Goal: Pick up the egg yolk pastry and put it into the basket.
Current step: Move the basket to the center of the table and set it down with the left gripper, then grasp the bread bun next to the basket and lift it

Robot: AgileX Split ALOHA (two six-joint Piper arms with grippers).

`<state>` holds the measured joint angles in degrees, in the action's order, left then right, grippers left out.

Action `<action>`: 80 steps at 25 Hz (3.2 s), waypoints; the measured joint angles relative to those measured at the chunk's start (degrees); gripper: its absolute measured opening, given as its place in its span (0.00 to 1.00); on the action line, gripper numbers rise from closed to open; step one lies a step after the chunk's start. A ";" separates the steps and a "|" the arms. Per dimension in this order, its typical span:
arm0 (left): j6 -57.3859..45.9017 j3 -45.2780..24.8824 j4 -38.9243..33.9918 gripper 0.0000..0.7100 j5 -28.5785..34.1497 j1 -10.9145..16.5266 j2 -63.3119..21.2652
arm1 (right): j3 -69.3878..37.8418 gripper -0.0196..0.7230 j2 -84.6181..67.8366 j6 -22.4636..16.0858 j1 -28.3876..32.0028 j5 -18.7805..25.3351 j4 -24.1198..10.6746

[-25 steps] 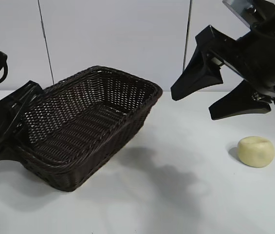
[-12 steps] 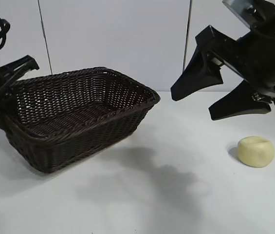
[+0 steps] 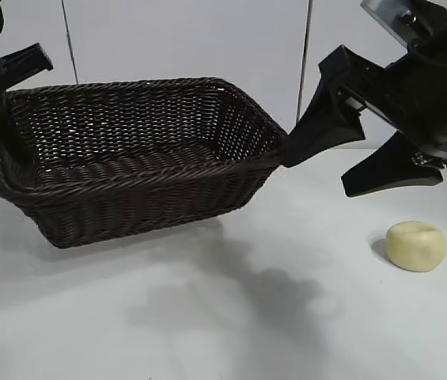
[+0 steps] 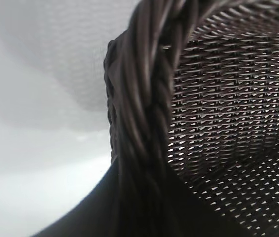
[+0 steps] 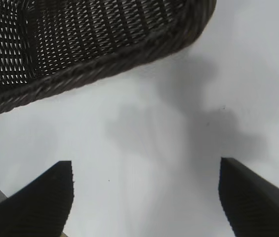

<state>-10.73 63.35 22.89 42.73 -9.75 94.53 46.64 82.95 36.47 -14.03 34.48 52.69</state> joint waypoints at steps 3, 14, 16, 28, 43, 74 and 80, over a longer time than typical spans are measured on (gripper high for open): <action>5.12 2.09 1.48 0.14 3.09 -0.02 2.44 | 0.00 0.81 0.00 0.00 0.00 0.00 -0.04; 16.32 8.64 6.43 0.14 9.24 -0.02 11.99 | 0.00 0.81 0.00 0.00 0.00 0.11 -0.90; 16.54 8.64 5.85 0.14 9.45 -0.02 12.59 | 0.00 0.81 0.00 0.00 0.00 0.11 -0.90; 17.24 8.64 5.25 0.14 9.23 -0.02 15.23 | 0.00 0.81 0.00 0.00 0.00 0.17 -0.96; 20.56 9.37 5.97 0.80 8.54 -0.02 14.87 | 0.00 0.81 0.00 0.00 0.00 0.19 -0.98; 13.55 14.88 -20.52 0.84 19.01 14.45 4.85 | 0.00 0.81 0.00 0.00 0.00 0.31 -1.03; 13.55 14.88 -20.51 0.83 25.31 14.56 4.43 | 0.00 0.81 0.00 0.00 0.00 0.31 -1.03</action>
<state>2.83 78.23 2.37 68.04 4.80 98.96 46.64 82.95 36.47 -14.03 34.79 51.66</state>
